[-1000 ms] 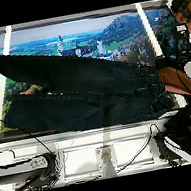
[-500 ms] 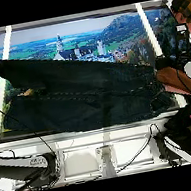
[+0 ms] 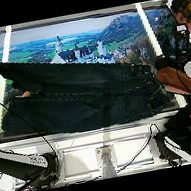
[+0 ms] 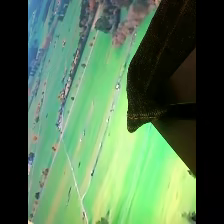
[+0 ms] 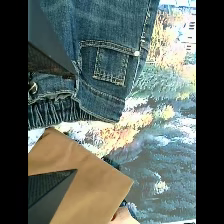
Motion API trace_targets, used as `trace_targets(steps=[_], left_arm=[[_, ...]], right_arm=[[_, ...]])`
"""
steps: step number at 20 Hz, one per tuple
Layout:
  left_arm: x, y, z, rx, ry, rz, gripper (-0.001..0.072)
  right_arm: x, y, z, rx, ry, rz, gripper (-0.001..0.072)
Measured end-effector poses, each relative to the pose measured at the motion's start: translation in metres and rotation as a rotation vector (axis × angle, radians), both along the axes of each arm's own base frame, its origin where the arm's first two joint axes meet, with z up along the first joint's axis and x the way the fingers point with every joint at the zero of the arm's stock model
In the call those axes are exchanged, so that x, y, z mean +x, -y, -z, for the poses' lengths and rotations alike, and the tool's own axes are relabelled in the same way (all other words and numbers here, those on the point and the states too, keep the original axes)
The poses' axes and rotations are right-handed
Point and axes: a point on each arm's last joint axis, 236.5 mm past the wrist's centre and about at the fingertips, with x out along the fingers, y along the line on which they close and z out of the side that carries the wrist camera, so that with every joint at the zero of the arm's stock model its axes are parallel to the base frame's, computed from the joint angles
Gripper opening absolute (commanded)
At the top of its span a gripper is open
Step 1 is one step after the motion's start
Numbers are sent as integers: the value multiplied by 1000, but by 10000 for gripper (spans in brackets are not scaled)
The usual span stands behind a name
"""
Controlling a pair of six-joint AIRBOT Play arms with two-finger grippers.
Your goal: Fold the clothes and pants, and hang the long-sleeved shirts on hangers.
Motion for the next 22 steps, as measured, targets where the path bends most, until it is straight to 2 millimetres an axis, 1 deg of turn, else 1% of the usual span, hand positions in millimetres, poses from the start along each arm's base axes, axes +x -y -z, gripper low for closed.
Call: trace_targets(steps=[4,5,6,8,9,13,16,17,19,21,22], left_arm=[[2,-3,0,7,13,-7,37],[2,-3,0,9,14,-8,80],[2,-3,0,8,15,-9,252],[3,-5,-1,12,21,-13,689],[2,-6,-1,10,21,-15,709],[-4,-2,0,-8,-10,-4,696],[-16,-5,-11,-35,-33,-9,696],[-23,-9,-16,-52,-40,-21,696],[-41,-19,-17,-89,-86,-37,696],[-65,-27,-7,-144,-163,-54,696],[-79,-30,2,-178,-214,-58,696]], right_arm=[[0,0,0,3,0,1,611],[0,0,0,3,0,1,610],[0,0,0,3,1,1,611],[0,0,0,3,1,1,611],[0,0,0,3,1,1,611],[0,0,0,3,0,1,611],[0,0,0,3,-1,1,611],[0,0,0,3,-1,1,611],[0,0,0,4,-2,2,611],[0,0,0,4,-2,2,610],[0,0,0,3,-2,2,611]])
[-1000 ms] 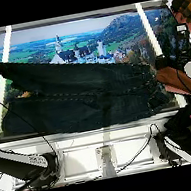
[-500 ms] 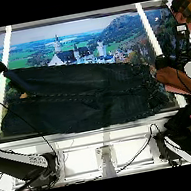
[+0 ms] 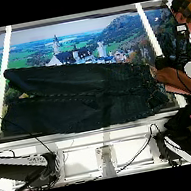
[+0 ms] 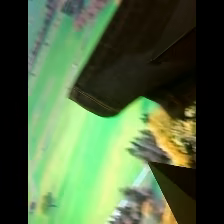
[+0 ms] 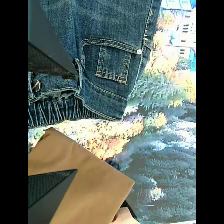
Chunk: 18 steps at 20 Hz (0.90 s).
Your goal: Fold the clothes and pants, and hang the long-sleeved shirts on hangers.
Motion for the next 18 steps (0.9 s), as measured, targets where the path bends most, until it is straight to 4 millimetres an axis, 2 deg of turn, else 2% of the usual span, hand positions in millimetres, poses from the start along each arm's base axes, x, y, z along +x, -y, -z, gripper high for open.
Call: trace_targets(steps=[3,8,11,15,16,17,18], left_arm=[[-36,1,25,-84,-140,24,697],[-83,28,65,-193,-360,180,697],[-101,42,84,-245,-450,266,697],[-112,50,102,-278,-506,331,692],[-114,52,106,-285,-515,339,582],[-113,52,108,-288,-516,346,357],[-112,52,111,-284,-513,350,194]], right_arm=[[0,0,0,0,0,0,610],[0,0,0,-1,0,0,611],[0,0,0,0,0,0,611],[0,0,0,-1,0,-1,611],[0,0,0,-1,0,-1,611],[0,0,0,-1,0,-1,611],[0,0,0,0,-1,0,611]])
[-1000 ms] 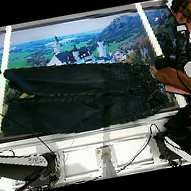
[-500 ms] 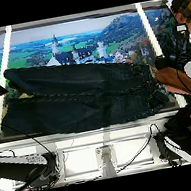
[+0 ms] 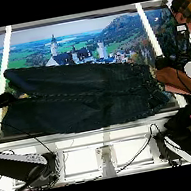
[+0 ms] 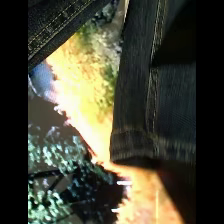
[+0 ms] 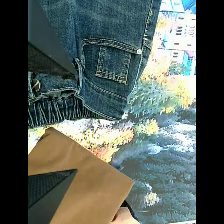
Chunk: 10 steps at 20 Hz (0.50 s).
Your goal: Fold the clothes and pants, and hang the long-sleeved shirts on hangers.
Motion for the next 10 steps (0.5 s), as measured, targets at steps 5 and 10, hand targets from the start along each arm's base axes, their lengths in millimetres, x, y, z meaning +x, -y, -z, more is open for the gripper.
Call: trace_targets(steps=[5,10], left_arm=[[12,7,3,-32,48,8,34],[18,-9,-9,42,83,-28,34]], right_arm=[[-1,0,1,0,-3,1,611],[-1,-2,1,11,-5,1,611]])
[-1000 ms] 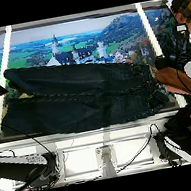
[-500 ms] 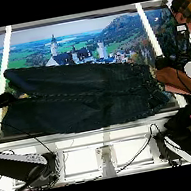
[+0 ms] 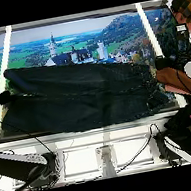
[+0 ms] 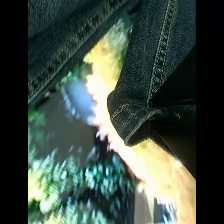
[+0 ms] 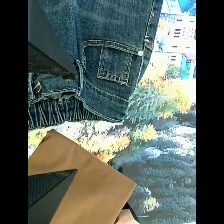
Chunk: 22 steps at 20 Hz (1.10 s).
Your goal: Fold the clothes and pants, and hang the long-sleeved shirts on hangers.
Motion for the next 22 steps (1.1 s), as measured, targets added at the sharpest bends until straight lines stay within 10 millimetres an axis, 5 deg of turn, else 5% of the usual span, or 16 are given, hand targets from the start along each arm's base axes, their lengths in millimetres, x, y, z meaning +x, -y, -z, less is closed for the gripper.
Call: trace_targets(steps=[5,6,8,9,15,22], left_arm=[[-8,-47,-24,210,-7,-81,38],[-11,-55,-26,241,-14,-93,120],[-12,-64,-31,281,-16,-108,534],[-14,-66,-32,291,-19,-116,599],[-12,-70,-43,308,-1,-157,597],[7,-65,-98,309,161,-217,595]], right_arm=[[0,-1,0,8,-1,0,610],[0,-2,0,9,-1,0,610],[0,-2,1,10,-1,0,609],[0,-2,1,13,-2,1,585],[0,9,26,75,-71,76,557],[29,32,86,285,-309,169,565]])
